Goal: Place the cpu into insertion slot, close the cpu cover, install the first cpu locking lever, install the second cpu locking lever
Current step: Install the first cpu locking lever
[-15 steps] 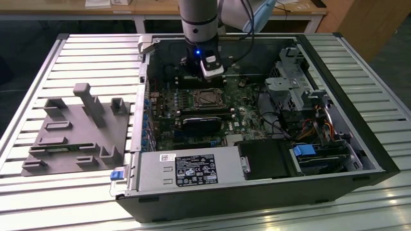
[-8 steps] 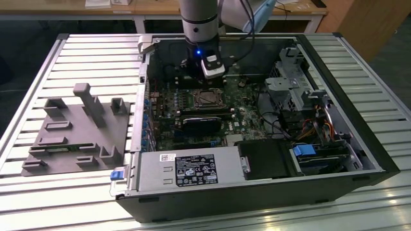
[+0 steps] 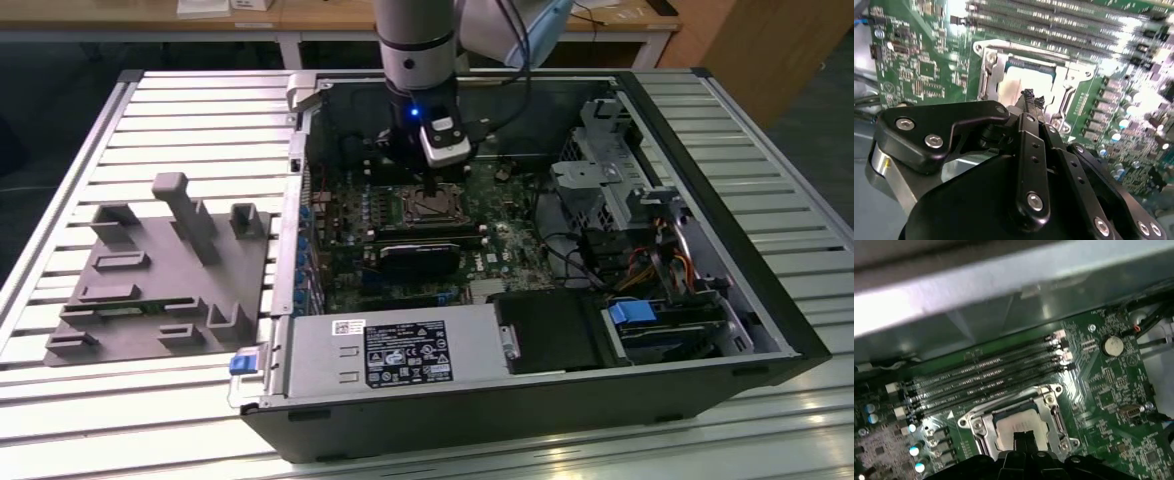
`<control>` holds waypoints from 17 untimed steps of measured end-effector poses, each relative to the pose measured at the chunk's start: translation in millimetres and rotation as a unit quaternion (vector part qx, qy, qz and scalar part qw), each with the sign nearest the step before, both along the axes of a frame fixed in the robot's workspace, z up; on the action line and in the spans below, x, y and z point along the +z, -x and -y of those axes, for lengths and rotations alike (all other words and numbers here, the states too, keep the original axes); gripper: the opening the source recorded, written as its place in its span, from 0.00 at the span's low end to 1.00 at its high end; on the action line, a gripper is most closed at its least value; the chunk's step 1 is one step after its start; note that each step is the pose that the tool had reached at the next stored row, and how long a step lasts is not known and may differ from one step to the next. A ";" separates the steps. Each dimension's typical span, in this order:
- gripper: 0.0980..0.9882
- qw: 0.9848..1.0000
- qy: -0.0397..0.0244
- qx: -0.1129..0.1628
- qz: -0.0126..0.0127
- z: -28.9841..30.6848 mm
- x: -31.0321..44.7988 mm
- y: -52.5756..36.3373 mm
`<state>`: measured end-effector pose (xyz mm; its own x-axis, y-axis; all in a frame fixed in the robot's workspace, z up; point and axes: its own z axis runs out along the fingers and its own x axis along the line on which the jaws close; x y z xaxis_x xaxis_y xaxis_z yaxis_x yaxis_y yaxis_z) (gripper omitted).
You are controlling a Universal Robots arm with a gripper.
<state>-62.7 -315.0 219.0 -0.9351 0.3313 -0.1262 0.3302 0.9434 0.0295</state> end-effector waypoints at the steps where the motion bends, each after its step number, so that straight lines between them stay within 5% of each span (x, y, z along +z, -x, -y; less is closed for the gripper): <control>1: 0.00 1.000 0.002 0.000 0.000 1.1 0.0 -0.3; 7: 0.00 1.000 0.015 0.000 0.000 5.8 0.0 -2.4; 12: 0.00 1.000 0.016 0.000 0.000 5.9 3.2 -2.5; 17: 0.00 1.000 0.016 0.000 0.000 5.9 16.4 -2.6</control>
<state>-60.1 -320.9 235.4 -0.9350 0.3272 -0.1367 0.3303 0.9439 -0.0003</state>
